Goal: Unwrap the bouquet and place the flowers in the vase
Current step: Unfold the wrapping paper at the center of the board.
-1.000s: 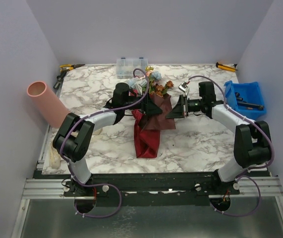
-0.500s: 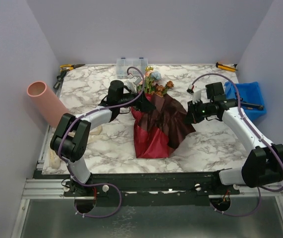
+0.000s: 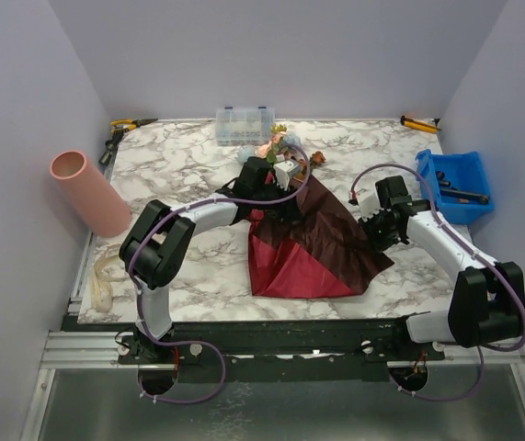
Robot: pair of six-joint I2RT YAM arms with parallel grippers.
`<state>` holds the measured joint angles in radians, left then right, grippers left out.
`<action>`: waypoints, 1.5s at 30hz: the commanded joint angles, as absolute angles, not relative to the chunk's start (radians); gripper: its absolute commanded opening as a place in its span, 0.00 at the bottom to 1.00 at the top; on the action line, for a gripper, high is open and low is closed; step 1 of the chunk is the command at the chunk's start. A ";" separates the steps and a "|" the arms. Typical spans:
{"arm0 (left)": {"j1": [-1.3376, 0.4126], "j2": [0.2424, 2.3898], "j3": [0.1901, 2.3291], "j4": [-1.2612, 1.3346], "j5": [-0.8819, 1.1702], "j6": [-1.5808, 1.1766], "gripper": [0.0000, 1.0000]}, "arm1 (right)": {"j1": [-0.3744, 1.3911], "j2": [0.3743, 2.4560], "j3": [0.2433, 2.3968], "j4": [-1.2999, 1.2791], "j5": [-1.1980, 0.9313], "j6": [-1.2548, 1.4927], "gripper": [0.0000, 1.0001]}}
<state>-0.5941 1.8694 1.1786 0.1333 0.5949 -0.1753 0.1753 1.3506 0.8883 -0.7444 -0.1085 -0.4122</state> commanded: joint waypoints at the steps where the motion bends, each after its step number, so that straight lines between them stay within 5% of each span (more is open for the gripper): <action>1: -0.586 1.955 1.211 0.017 0.450 -0.093 0.36 | 0.168 1.416 0.850 -0.702 0.024 -0.460 0.01; 7: -0.585 2.027 1.216 -0.024 0.399 -0.052 0.31 | 0.147 1.485 0.822 -0.681 0.032 -0.471 0.01; 10: -0.585 2.047 1.220 -0.027 0.380 -0.044 0.29 | 0.138 1.498 0.817 -0.678 0.040 -0.483 0.09; 17: -0.584 2.100 1.294 -0.019 0.445 -0.031 0.29 | 0.135 1.462 0.984 -0.740 -0.080 -0.431 0.64; 20: -0.584 2.135 1.357 -0.019 0.465 -0.019 0.29 | 0.134 1.445 1.103 -0.754 -0.180 -0.397 0.74; 28: -0.583 2.118 1.426 -0.072 0.551 -0.024 0.31 | 0.136 1.560 1.202 -0.708 -0.541 -0.270 0.71; 35: -0.581 1.939 1.394 -0.130 0.615 -0.110 0.58 | 0.137 1.684 1.188 -0.569 -0.561 -0.217 0.61; 45: -0.531 1.843 1.405 -0.200 0.457 -0.055 0.76 | 0.137 1.829 1.192 -0.543 -0.559 -0.232 0.59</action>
<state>-0.5697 1.8313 1.3952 -0.1303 0.5396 -0.0803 0.1421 1.7779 1.1881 -0.5655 -0.5262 -0.2272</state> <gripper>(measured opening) 0.735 0.592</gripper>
